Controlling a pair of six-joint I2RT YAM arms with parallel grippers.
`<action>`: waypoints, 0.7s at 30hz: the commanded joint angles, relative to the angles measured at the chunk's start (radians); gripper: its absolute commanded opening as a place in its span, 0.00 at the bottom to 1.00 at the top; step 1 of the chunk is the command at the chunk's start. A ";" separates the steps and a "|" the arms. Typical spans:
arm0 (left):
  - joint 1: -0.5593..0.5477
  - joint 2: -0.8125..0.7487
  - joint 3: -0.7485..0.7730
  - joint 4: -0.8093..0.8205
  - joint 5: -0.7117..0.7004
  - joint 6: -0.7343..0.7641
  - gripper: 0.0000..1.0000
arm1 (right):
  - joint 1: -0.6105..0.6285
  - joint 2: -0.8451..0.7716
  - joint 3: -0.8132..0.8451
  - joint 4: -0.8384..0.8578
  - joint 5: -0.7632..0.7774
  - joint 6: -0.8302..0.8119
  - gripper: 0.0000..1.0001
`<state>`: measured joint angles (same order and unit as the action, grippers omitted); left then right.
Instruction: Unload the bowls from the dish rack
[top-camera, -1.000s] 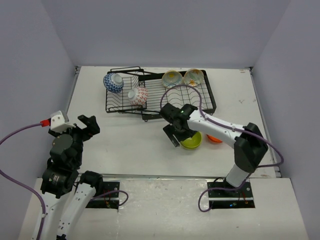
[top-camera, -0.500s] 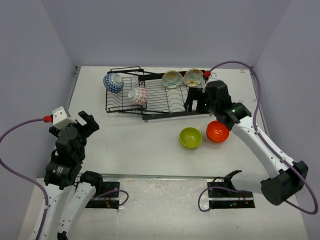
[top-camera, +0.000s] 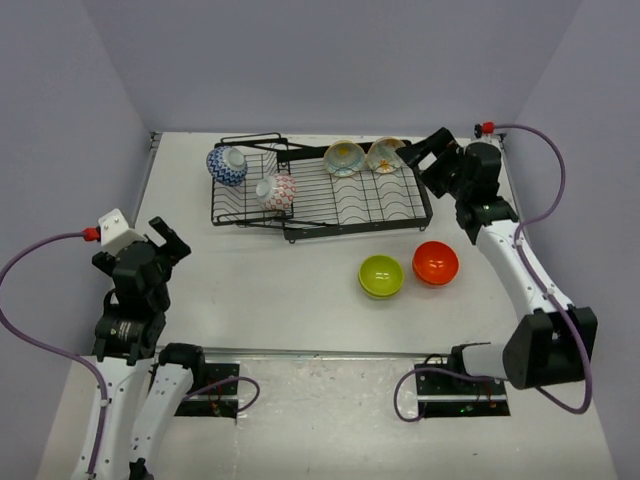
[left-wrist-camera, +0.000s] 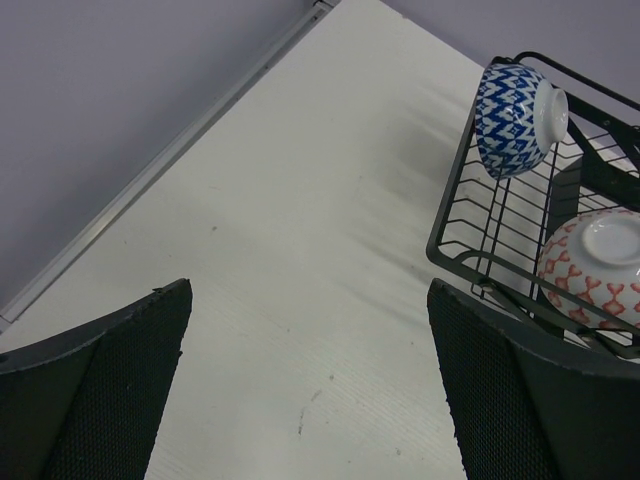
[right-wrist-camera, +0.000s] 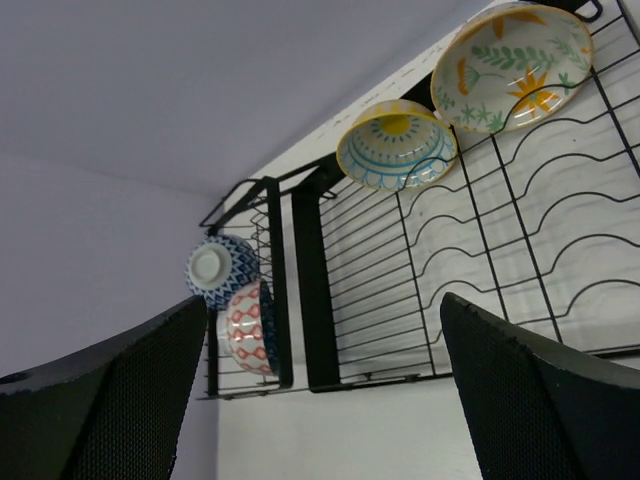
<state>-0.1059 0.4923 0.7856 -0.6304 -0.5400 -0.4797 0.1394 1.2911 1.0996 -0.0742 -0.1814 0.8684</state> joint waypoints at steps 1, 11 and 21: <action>0.008 -0.008 0.015 0.015 0.003 -0.011 1.00 | -0.099 0.101 0.002 0.233 -0.207 0.229 0.99; 0.008 0.005 0.015 0.024 0.035 -0.002 1.00 | -0.192 0.392 0.059 0.435 -0.322 0.428 0.99; 0.008 0.014 0.015 0.031 0.054 0.004 1.00 | -0.147 0.465 0.103 0.381 0.018 0.560 0.99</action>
<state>-0.1055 0.5030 0.7856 -0.6296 -0.4980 -0.4793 -0.0414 1.7309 1.1431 0.3038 -0.3336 1.3399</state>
